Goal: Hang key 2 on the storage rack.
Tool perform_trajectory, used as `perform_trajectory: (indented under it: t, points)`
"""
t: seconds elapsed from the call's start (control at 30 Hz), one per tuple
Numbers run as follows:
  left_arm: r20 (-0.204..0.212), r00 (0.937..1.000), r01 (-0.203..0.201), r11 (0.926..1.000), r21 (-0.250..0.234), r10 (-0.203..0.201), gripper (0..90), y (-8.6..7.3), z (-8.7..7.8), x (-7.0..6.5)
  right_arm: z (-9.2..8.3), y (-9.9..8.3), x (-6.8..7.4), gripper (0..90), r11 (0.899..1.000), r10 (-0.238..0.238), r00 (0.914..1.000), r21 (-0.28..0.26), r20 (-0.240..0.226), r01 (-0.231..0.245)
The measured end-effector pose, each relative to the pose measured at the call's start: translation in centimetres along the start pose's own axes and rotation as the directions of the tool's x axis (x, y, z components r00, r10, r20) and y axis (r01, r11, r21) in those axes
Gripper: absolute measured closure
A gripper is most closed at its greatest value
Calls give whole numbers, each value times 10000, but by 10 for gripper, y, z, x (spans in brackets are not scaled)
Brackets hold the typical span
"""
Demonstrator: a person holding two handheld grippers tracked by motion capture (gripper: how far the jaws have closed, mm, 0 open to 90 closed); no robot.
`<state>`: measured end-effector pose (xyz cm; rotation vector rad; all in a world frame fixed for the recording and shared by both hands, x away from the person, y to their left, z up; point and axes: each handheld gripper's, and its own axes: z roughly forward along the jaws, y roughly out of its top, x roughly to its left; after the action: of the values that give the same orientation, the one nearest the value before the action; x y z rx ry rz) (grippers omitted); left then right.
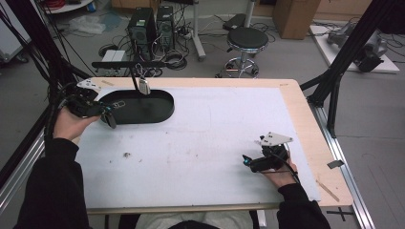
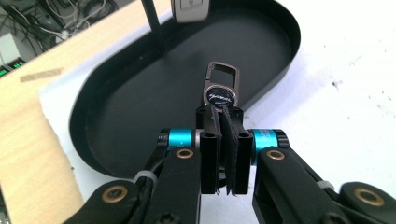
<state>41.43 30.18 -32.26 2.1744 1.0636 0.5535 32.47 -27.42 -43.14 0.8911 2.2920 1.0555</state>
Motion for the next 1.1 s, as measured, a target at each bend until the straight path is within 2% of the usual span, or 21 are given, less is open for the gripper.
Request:
perform_trajectory:
  t: [0.2,0.3,0.5,0.73,0.83,1.0,1.03,1.1]
  points:
    - [-181,9996,-195,9998,-59,194,855,16,-4,1,0,0,0,7,10000,-26,10000,4,4,26]
    - [-167,9997,-180,9998,-70,179,854,25,-6,3,0,0,0,7,10000,8,10000,27,-2,-8]
    - [-418,9989,-231,9993,-280,220,854,41,-10,8,0,0,0,7,10000,-4,10000,23,8,4]
    - [-697,9975,-163,9992,-361,138,854,57,-13,18,1,0,0,7,10000,-9,10000,70,-37,9]
    - [-753,9972,-63,9972,-748,6,854,62,-15,20,2,0,0,7,10000,-28,10000,89,-29,28]
    - [-976,9951,98,9963,-853,-182,854,68,-15,26,1,0,0,7,10000,-6,10000,88,-16,6]
    - [-965,9948,223,9953,-943,-314,854,69,-15,26,1,-1,1,7,9999,20,10000,103,-8,-20]
    - [-927,9952,230,9943,-1038,-327,854,70,-15,25,1,-1,0,7,10000,19,10000,96,-7,-19]
